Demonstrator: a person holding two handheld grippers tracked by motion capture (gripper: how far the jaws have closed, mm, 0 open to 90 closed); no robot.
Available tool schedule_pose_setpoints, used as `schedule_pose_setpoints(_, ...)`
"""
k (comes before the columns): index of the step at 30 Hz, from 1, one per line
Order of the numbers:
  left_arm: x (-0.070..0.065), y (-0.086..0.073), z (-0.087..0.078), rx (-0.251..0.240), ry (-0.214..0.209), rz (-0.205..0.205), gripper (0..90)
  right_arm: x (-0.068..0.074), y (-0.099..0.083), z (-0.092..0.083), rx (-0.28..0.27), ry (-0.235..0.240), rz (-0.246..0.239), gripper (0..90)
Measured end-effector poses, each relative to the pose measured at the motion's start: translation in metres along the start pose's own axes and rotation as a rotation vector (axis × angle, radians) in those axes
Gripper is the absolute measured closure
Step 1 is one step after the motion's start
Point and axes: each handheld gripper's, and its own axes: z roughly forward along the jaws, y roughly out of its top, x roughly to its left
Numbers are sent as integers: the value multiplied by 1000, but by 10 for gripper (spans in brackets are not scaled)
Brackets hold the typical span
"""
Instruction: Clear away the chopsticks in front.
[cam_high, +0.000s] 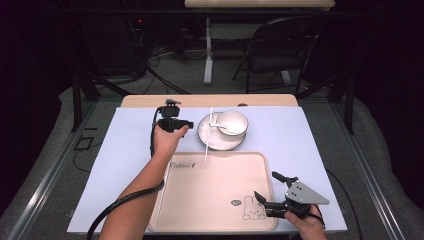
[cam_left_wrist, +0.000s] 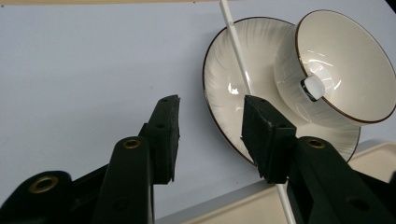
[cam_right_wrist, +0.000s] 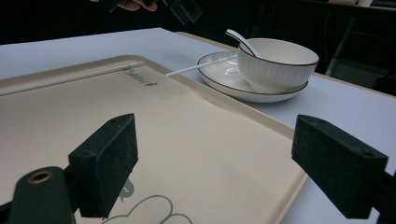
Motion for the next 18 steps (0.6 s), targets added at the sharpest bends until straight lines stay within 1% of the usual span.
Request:
schedule_pose_setpoints(5, -5, 1, 5, 8, -14, 0, 605, 0, 0, 0, 0, 0, 0, 140)
schedule_pose_setpoints(8, -9, 2, 10, 17, -29, -3, 619, 0, 0, 0, -1, 1, 0, 141)
schedule_pose_setpoints(13, -13, 1, 20, 29, -50, -25, 653, 0, 0, 0, -1, 3, 2, 140)
schedule_pose_setpoints(18, -17, -1, 29, 41, -52, -32, 672, 0, 0, 0, -2, 4, 2, 140)
